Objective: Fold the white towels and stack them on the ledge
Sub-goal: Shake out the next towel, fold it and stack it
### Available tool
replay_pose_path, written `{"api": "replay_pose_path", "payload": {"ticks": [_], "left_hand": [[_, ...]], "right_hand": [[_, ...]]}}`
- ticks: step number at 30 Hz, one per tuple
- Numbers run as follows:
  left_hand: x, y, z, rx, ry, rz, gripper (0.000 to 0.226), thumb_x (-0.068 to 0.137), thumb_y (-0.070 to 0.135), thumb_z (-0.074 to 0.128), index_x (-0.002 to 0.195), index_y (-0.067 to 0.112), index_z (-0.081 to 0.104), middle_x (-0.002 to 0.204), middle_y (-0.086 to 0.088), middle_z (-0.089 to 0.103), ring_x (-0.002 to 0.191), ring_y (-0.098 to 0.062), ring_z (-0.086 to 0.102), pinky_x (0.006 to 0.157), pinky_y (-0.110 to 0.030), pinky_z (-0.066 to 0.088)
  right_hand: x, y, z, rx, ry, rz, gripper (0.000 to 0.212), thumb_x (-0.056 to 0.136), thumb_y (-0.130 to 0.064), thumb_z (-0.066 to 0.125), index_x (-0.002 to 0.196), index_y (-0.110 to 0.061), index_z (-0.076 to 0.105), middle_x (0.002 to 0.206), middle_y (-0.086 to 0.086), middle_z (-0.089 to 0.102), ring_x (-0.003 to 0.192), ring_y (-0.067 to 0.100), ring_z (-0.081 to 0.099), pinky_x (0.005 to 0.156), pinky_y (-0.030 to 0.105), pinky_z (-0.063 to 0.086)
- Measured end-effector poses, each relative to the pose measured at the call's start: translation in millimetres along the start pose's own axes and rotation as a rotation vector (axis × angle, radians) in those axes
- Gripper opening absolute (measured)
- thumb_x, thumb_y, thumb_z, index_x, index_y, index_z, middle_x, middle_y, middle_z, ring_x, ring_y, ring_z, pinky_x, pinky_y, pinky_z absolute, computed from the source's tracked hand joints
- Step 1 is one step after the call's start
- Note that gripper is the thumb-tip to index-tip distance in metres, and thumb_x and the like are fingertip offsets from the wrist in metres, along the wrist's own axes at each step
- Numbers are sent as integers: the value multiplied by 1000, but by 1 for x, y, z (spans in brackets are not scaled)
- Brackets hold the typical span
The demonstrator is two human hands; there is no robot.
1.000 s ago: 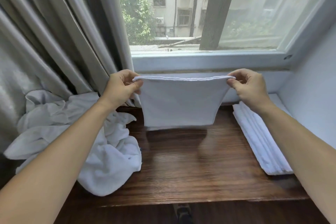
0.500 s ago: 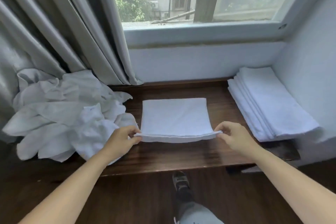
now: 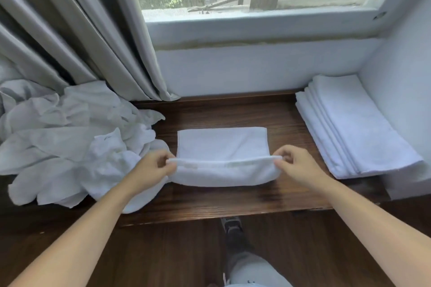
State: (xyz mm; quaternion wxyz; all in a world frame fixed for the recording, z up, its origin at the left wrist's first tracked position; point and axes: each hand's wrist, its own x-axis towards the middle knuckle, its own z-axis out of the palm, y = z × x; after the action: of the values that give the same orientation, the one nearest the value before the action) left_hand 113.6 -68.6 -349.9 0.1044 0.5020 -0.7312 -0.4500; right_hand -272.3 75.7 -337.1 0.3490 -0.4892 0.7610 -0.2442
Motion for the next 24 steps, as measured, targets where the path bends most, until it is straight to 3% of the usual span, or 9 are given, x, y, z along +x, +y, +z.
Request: {"api": "replay_pose_path", "payload": {"ticks": [4,8,11,14,17,18,20,22,24], "left_hand": [[62,9,-1,-173,169,-118,10,99,25,62,107,22,66,103,-2,69,94,-19,66,80,-40,58],[111,4,17,-201,286,-222,17,100,31,59,116,24,60,97,-2,66,89,-19,63,72,-32,51],[133,-3,34,-240,372,-359,38,100,38,61,130,16,55,98,4,62,94,-17,64,69,-26,48],[139,-11,45,-394,380,-514,56,96,41,67,140,13,47,115,-1,61,105,-17,62,72,-22,47],[126,-21,50,-466,334,-600,40,97,36,68,129,17,55,118,-3,63,102,-16,62,77,-27,51],[120,-24,51,-468,306,-611,22,99,36,65,112,19,60,111,-1,65,99,-16,62,78,-28,51],[114,-26,53,-425,263,-584,26,102,39,56,90,17,63,99,-2,66,94,-18,62,79,-31,48],[113,-26,54,-313,261,-548,28,104,40,49,98,16,63,98,-2,65,94,-20,61,75,-31,47],[114,-21,55,-165,292,-470,26,107,36,42,106,13,55,94,0,60,87,-17,58,68,-30,44]], "right_hand": [[64,-8,-5,100,112,58,8,93,-22,65,97,-26,71,95,-4,73,91,12,68,75,32,53],[121,-5,6,127,98,133,14,98,-23,63,111,-19,68,99,1,70,94,15,67,71,29,51],[150,5,19,160,103,216,18,98,-25,65,115,-18,64,102,1,68,98,16,65,81,34,56],[155,15,31,275,123,375,29,95,-29,69,119,-15,60,110,4,66,102,20,65,92,42,57],[144,25,42,331,130,481,37,94,-32,68,108,3,64,104,22,69,91,30,69,88,50,59],[140,27,44,349,118,483,44,95,-34,66,101,10,62,99,28,67,82,35,66,79,47,59],[137,26,48,337,86,467,46,98,-38,60,81,5,57,77,22,58,71,28,51,64,35,43],[140,23,49,263,93,420,40,99,-39,57,75,-8,50,71,6,48,68,22,44,61,33,33],[142,20,52,146,121,343,36,103,-35,51,77,-9,48,70,1,51,65,21,45,58,34,32]]}}
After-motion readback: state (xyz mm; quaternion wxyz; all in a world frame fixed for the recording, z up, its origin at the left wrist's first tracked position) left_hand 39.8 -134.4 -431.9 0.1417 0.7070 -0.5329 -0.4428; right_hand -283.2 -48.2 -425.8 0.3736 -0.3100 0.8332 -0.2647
